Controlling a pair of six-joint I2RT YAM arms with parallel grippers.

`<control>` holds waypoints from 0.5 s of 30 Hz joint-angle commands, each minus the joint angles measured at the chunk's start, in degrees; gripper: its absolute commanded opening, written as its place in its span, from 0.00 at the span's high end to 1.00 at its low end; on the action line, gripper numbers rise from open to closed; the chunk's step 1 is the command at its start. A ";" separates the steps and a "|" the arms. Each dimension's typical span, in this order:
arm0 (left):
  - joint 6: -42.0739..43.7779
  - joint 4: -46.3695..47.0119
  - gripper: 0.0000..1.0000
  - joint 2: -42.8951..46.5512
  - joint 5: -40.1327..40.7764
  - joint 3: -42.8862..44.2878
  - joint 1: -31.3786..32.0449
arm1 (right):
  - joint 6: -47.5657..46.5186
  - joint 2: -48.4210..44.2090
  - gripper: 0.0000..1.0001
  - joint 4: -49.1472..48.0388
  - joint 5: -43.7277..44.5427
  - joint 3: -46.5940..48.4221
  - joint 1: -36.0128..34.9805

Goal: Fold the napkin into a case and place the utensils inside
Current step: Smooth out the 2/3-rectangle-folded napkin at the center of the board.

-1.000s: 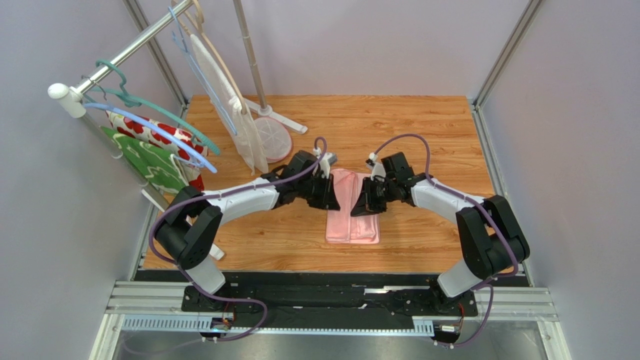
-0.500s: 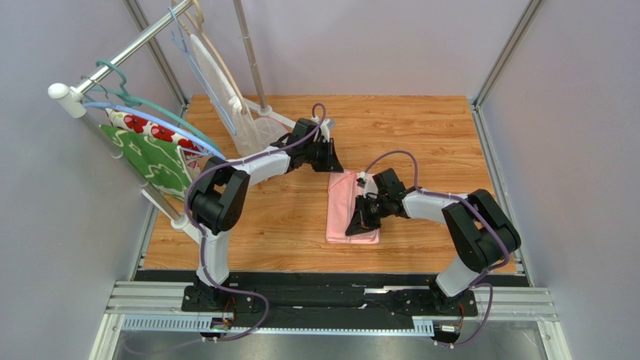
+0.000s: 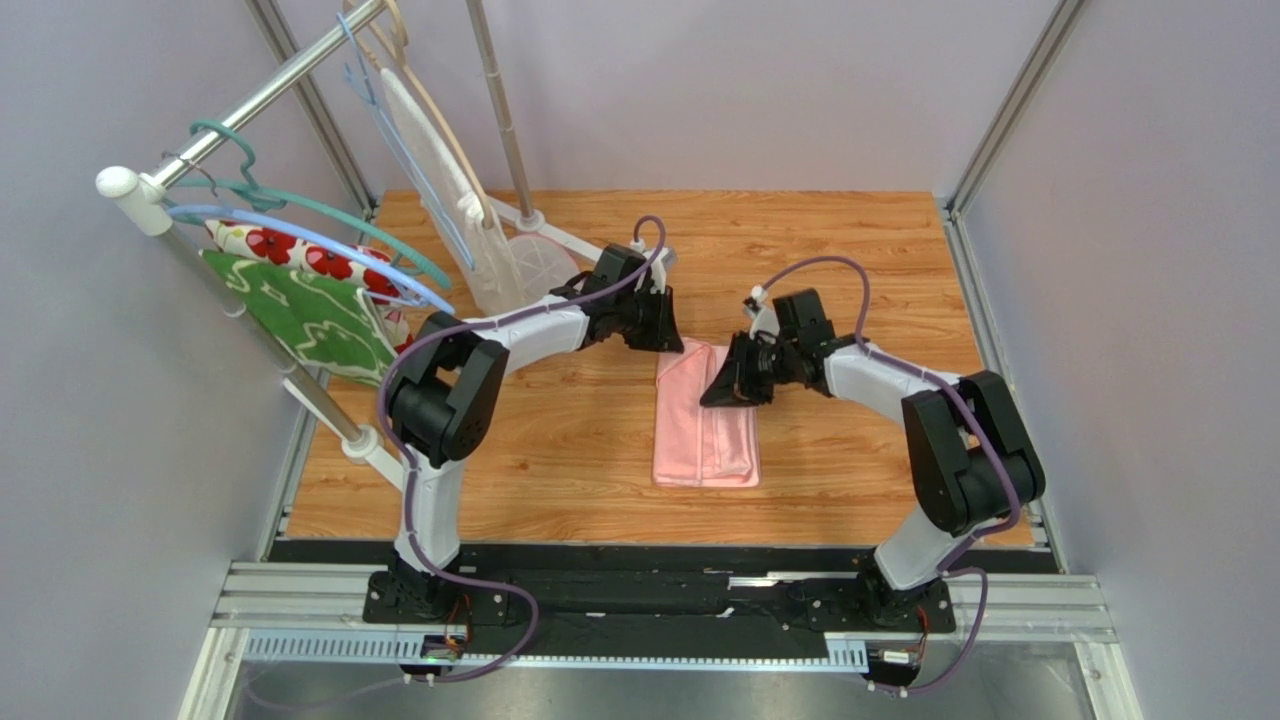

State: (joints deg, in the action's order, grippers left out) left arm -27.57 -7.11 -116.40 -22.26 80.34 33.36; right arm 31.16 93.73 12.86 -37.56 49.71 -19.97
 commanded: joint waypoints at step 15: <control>7.62 -1.58 0.78 6.10 15.85 -0.18 4.86 | 3.21 18.24 1.00 -1.26 3.72 21.39 3.00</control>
State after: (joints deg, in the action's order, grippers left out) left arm -21.67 -8.93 -113.36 -7.31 79.29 38.13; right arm 33.89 112.22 12.38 -34.94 68.20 -17.52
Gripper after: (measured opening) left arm 0.208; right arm 0.006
